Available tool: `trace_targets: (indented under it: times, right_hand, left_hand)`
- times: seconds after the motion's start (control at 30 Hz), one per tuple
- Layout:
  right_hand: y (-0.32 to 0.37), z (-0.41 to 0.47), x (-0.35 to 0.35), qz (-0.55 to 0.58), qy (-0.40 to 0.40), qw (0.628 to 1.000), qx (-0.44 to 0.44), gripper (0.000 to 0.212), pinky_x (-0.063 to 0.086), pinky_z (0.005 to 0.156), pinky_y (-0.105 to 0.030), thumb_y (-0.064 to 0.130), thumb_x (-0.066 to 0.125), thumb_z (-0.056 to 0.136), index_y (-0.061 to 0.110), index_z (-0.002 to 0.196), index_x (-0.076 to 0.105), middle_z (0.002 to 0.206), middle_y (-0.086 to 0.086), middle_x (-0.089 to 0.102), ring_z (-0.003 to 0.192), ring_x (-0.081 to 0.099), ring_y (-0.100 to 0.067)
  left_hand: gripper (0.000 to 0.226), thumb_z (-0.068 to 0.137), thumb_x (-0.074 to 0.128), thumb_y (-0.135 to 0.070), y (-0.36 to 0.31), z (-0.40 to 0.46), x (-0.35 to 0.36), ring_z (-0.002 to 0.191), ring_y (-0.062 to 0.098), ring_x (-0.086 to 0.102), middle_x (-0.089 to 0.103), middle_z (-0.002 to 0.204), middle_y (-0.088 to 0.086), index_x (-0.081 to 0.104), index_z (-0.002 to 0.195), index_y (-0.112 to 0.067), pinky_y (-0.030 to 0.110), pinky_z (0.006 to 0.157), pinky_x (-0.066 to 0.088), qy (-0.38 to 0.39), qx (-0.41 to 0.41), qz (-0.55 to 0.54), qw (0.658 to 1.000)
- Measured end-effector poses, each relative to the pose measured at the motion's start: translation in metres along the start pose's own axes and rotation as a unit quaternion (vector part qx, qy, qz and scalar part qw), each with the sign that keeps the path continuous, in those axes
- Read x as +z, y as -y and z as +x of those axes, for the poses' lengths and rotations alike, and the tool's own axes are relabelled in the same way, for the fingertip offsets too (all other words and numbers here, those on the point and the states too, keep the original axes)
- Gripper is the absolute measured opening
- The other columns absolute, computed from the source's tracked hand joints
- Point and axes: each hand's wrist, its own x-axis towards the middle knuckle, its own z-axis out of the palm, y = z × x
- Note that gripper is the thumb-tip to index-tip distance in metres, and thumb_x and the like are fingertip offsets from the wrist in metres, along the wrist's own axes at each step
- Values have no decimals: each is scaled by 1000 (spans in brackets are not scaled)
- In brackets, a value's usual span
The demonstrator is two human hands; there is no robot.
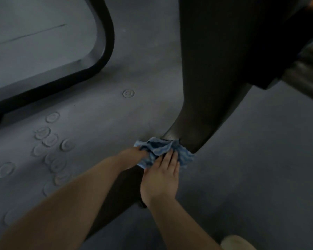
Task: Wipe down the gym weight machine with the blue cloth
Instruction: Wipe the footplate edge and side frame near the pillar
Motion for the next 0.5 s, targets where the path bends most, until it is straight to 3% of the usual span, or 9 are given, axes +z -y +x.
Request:
trace_targets:
  times: [0.07,0.13,0.2,0.27,0.33,0.43,0.5]
  right_hand:
    - [-11,9,-8,-9,-43,999,-4,66,-16,113,-42,32,23,101,-3,146,-10,152,-21,-24,141,-24,-33]
    - [-22,16,-10,3,-143,990,-23,73,-20,111,-40,29,38,95,-5,145,-4,151,-21,-22,140,-22,-30]
    - [-27,22,-15,17,-255,966,-26,75,-4,114,-41,21,55,78,-10,139,24,152,-26,12,144,6,-32]
    - [-32,24,-24,26,-311,949,-33,68,8,113,-42,19,48,71,-12,131,40,145,-26,35,137,25,-34]
    - [-34,20,-33,18,-338,940,-41,66,10,113,-42,17,51,69,-12,128,44,140,-26,43,133,28,-34]
    - [-30,8,-47,20,-380,924,-38,63,20,112,-43,15,58,71,-9,129,47,132,-23,52,125,40,-33]
    - [-19,-2,-62,54,-417,905,-61,60,21,111,-41,15,48,79,-4,135,37,136,-21,47,126,37,-34]
  left_hand:
    - [37,101,37,-17,-51,-23,9,130,26,39,42,137,6,39,136,-6,26,102,28,8,-15,-29,999]
    - [39,101,35,-16,-79,-18,4,133,29,35,35,145,12,37,137,-1,26,104,24,-18,22,-69,997]
    - [29,100,38,-13,-106,-24,1,107,36,52,50,128,19,55,111,8,24,90,44,-4,25,-171,985]
    - [36,102,31,-16,-135,-36,-11,69,22,49,54,88,16,50,74,-1,21,60,43,24,44,-268,962]
    - [37,101,29,-15,-166,-61,-29,65,20,45,48,76,11,46,70,-5,23,59,39,49,96,-360,927]
    - [29,95,31,-6,-189,-99,-66,76,22,56,58,84,13,55,79,-2,29,71,48,44,212,-450,867]
    - [30,93,28,-4,-191,-118,-88,73,18,60,62,80,9,56,81,-3,26,67,52,52,265,-461,846]
